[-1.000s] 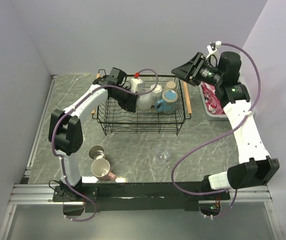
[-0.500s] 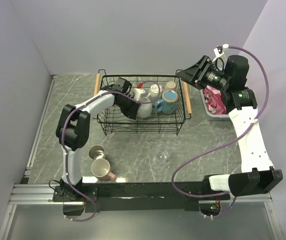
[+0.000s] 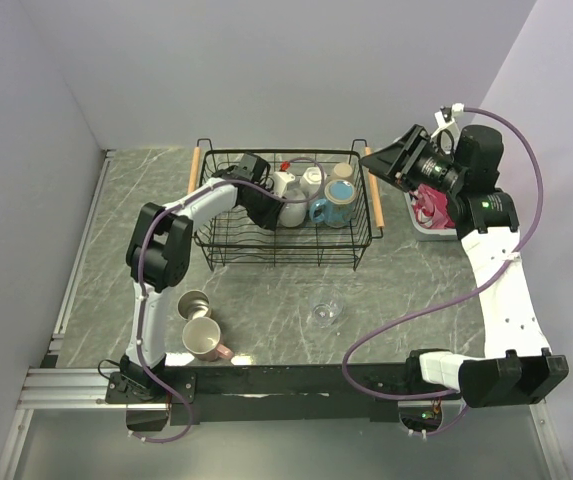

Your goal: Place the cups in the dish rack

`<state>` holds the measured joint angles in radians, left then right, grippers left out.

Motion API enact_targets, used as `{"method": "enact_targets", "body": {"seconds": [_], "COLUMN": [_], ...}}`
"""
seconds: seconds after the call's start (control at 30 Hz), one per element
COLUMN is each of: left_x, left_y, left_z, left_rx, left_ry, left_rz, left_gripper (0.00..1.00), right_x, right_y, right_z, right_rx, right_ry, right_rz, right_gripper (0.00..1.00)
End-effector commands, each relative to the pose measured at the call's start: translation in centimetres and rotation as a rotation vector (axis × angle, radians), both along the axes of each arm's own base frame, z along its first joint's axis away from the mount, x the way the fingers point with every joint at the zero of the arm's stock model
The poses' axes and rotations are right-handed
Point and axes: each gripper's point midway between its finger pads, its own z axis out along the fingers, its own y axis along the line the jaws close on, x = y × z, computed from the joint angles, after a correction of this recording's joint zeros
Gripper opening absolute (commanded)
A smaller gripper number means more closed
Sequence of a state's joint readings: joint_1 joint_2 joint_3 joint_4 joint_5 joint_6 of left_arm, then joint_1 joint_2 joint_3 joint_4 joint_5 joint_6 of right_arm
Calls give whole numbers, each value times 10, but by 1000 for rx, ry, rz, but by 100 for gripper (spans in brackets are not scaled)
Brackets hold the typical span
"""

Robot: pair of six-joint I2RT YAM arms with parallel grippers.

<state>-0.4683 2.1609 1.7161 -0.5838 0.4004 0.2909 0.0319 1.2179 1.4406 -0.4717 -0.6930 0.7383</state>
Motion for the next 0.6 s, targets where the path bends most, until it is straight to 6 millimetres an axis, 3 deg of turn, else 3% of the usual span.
{"method": "enact_targets", "body": {"seconds": [0.0, 0.2, 0.33, 0.5, 0.57], "left_x": [21, 11, -2, -2, -1], "left_y": [-17, -15, -10, -1, 1], "left_z": [31, 32, 32, 35, 41], "left_rx": [-79, -72, -52, -18, -21], "left_ry": [-86, -62, -30, -47, -50], "left_rz": [-8, -42, -83, -99, -92], "left_gripper": [1, 7, 41, 59, 61], "right_x": [-3, 3, 5, 6, 6], "right_y": [-2, -3, -2, -1, 0], "right_z": [12, 12, 15, 17, 16], "right_rx": [9, 14, 23, 26, 28], "right_ry": [-56, -48, -51, -57, -53], "right_rz": [3, 6, 12, 14, 20], "right_gripper": [54, 54, 54, 54, 54]}}
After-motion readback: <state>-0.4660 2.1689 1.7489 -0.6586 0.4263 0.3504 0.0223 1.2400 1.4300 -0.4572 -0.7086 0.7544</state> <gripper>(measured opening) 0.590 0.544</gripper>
